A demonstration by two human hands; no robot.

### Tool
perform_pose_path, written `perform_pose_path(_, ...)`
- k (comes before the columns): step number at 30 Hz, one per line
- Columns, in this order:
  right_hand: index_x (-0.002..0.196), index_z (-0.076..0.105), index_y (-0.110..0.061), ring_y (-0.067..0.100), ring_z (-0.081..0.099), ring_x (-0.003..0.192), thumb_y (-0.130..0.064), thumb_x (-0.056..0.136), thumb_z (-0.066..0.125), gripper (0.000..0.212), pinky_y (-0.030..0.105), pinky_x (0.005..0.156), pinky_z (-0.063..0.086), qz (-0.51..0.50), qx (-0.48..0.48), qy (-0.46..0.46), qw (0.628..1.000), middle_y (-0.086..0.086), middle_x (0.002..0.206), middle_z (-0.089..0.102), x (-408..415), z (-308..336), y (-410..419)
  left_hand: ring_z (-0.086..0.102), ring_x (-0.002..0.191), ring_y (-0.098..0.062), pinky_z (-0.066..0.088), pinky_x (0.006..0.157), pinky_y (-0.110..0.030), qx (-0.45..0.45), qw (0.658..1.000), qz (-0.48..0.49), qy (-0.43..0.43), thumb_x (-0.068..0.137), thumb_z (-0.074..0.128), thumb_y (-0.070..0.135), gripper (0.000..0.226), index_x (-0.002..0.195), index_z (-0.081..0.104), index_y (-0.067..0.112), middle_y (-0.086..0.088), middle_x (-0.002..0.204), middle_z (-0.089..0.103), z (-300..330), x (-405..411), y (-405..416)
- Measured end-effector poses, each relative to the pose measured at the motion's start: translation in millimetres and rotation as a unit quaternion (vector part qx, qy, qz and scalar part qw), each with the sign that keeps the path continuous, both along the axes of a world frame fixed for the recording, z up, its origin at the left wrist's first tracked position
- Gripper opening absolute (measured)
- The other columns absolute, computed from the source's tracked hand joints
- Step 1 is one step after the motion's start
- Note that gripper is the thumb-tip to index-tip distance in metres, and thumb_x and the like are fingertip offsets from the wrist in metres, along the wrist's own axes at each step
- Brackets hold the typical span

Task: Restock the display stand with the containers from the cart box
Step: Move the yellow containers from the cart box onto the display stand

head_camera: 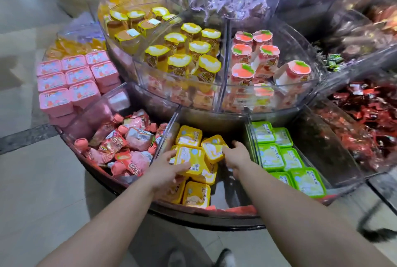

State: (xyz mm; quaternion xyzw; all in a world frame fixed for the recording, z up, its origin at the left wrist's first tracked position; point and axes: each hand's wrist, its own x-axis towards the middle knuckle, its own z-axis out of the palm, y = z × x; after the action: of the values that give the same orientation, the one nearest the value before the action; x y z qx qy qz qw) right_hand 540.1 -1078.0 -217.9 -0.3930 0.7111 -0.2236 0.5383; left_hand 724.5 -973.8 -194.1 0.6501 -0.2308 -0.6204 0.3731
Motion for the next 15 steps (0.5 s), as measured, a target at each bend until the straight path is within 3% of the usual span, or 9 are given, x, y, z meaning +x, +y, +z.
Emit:
perform_pose_path(3,0.138,0.033,-0.012,0.035,0.052,0.118,-0.039,0.077,0.071,0.076,0.043,0.095,0.048,0.000,0.007,0.061,0.998,0.010,0.132,0.049,12.1,1.4,14.3,0.070,0.097,-0.022,0.055,0.089,-0.042,0.002,1.000,-0.001,0.003,0.078,0.078,0.018,0.066,0.135,0.046,0.022,-0.005,0.112,0.070,-0.4,-0.9,0.5)
perform_pose_path(6,0.130,0.034,-0.009,0.035,0.056,0.113,-0.026,0.082,0.069,0.062,0.050,0.093,0.051,-0.008,0.028,0.037,0.999,0.015,0.126,0.054,22.6,-4.9,21.7,0.070,0.097,-0.023,0.055,0.087,-0.041,-0.003,1.000,0.000,0.011,0.080,0.076,0.019,0.066,0.137,0.044,0.023,-0.004,0.112,0.069,3.9,-1.7,1.0)
perform_pose_path(8,0.136,0.035,-0.012,0.034,0.056,0.114,-0.018,0.089,0.059,0.053,0.049,0.096,0.050,-0.011,0.001,0.032,0.999,0.014,0.129,0.055,22.0,-7.3,17.8,0.068,0.097,-0.023,0.056,0.081,-0.037,-0.001,1.000,0.001,0.018,0.082,0.074,0.019,0.062,0.137,0.044,0.023,-0.004,0.112,0.068,8.4,-2.3,1.8)
perform_pose_path(12,0.153,0.013,-0.028,0.029,0.053,0.115,-0.015,0.098,0.040,0.063,0.045,0.095,0.049,0.055,-0.029,0.078,0.995,0.011,0.145,0.041,14.3,-12.3,3.0,0.068,0.097,-0.021,0.055,0.077,-0.033,0.001,1.000,0.009,0.017,0.084,0.072,0.018,0.059,0.135,0.044,0.022,-0.003,0.112,0.068,10.2,-3.4,4.1)
perform_pose_path(15,0.154,0.012,-0.028,0.029,0.053,0.108,-0.006,0.098,0.034,0.063,0.038,0.084,0.051,0.101,-0.035,0.103,0.989,0.013,0.146,0.035,14.5,-8.8,-6.0,0.069,0.097,-0.021,0.055,0.080,-0.035,0.001,1.000,0.017,0.017,0.083,0.073,0.018,0.059,0.135,0.046,0.023,-0.002,0.111,0.069,7.3,-3.3,5.5)
